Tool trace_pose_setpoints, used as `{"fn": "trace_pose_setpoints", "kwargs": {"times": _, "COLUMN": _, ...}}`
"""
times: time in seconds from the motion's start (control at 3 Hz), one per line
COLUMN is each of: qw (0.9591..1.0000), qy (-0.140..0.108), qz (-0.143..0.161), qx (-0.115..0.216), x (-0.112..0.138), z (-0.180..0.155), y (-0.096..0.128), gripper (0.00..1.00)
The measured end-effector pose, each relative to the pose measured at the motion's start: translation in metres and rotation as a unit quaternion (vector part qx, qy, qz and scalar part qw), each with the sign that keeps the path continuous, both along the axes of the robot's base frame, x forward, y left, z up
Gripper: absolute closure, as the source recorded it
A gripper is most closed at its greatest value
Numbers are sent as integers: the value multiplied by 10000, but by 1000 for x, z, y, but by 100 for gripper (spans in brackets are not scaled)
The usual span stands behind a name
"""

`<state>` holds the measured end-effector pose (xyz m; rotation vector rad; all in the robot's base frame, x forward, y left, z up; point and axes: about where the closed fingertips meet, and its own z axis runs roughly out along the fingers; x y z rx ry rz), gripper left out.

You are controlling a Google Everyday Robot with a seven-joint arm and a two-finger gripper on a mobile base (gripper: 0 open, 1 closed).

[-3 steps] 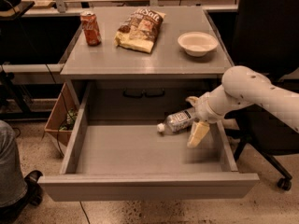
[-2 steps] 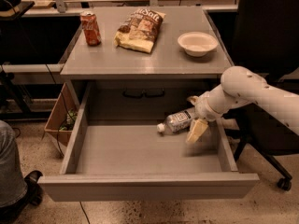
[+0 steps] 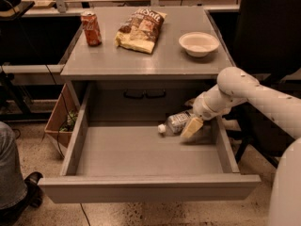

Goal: Pick blue plastic bottle from top drawer and place on counter

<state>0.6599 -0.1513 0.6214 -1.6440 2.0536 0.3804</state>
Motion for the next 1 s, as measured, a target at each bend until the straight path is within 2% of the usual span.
{"fn": "trace_pose_setpoints", "kwargs": {"times": 0.33, "qw": 9999, "qy": 82, "qz": -47, "qx": 91, "x": 2, "z": -1, "y": 4, "gripper": 42}}
{"fn": "trace_pose_setpoints", "kwargs": {"times": 0.67, "qw": 9998, "qy": 2, "qz": 52, "qx": 204, "x": -7, "z": 13, "y": 12, "gripper": 65}}
{"fn": "trace_pose_setpoints", "kwargs": {"times": 1.0, "qw": 9987, "qy": -180, "qz": 408, "qx": 252, "x": -32, "z": 35, "y": 39, "gripper": 89}}
